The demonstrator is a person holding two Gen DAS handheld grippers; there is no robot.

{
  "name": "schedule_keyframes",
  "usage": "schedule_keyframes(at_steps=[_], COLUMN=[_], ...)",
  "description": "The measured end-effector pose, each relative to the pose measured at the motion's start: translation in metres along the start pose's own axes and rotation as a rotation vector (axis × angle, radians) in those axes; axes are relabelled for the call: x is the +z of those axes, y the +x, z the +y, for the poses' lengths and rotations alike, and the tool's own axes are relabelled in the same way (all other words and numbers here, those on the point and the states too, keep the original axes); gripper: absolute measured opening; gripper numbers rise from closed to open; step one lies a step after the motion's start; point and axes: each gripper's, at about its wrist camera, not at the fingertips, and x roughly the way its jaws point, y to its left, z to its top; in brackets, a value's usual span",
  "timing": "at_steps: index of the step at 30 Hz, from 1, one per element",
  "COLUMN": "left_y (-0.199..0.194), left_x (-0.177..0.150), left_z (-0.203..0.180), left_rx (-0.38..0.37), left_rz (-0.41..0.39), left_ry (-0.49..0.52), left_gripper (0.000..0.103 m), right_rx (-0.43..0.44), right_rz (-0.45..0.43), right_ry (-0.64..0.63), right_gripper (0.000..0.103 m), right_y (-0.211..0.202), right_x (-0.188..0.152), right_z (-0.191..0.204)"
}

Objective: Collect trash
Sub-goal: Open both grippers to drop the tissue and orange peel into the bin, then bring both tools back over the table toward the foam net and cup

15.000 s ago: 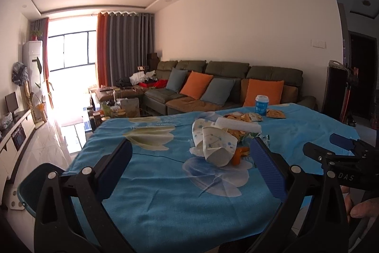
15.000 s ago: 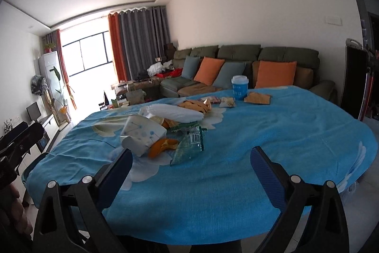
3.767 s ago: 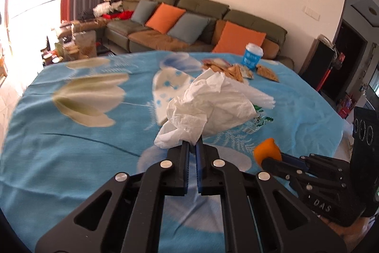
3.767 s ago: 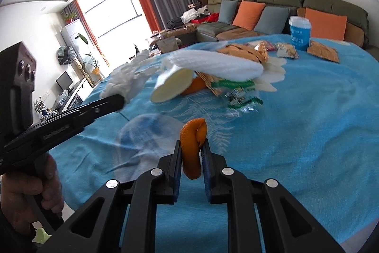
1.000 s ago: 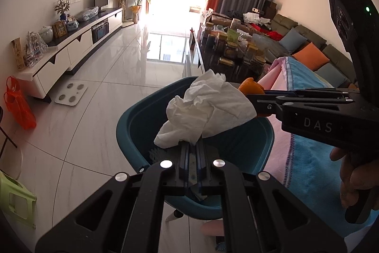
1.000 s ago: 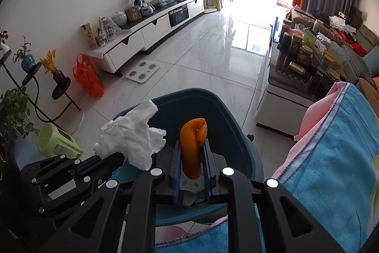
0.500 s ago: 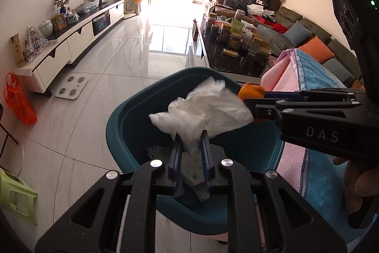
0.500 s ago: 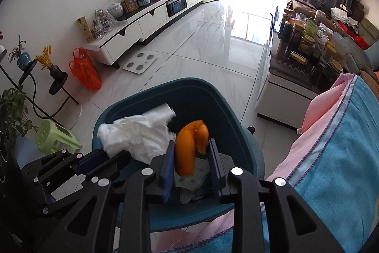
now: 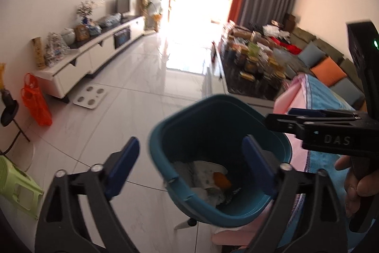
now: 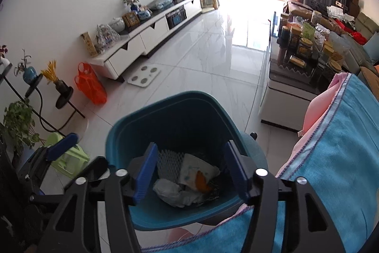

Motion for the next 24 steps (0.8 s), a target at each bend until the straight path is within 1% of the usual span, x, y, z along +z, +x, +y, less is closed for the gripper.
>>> schedule_keyframes(at_steps=[1,3,5,7,9,12,15,19,21,24], left_y=[-0.006,-0.02,-0.036,-0.053,-0.069,-0.095,-0.118,-0.152,-0.166,-0.187], left_x=[0.0,0.0,-0.001,-0.001,-0.001,-0.003,-0.004,-0.008,-0.009,-0.013], left_z=[0.004,0.014,0.023,0.03,0.033,0.036,0.027,0.009,0.0,-0.023], left_rx=[0.014,0.033,0.061,0.078,0.1,0.101,0.095,0.06,0.047,0.016], left_rz=[-0.015,-0.038,-0.058,-0.081,-0.102,-0.13,-0.157,-0.195,-0.207,-0.229], left_ry=[-0.01,-0.031,-0.048,-0.06,-0.068,-0.074,-0.06,-0.029,-0.018,0.021], left_gripper=[0.098,0.098,0.098,0.098,0.098,0.098,0.098,0.098,0.098,0.098], right_rx=[0.005,0.006,0.013,0.016,0.017,0.036,0.046,0.052,0.04,0.039], right_rz=[-0.013,-0.051,-0.091,-0.136,-0.159,-0.204,-0.249,-0.314,-0.346,-0.385], right_ry=[-0.001,-0.003,-0.009,-0.021,-0.021,-0.017,-0.018,-0.023,-0.021,0.001], right_gripper=[0.065,0.07,0.084,0.085,0.087,0.09,0.091,0.094,0.096,0.096], right_y=[-0.004,-0.018,-0.031,-0.047,-0.06,-0.084,-0.107,-0.141,-0.158,-0.181], right_x=[-0.001,-0.004,-0.008,-0.014,-0.019,-0.028,-0.038,-0.056,-0.067,-0.084], right_z=[0.0,0.004,0.007,0.011,0.013,0.015,0.019,0.022,0.021,0.016])
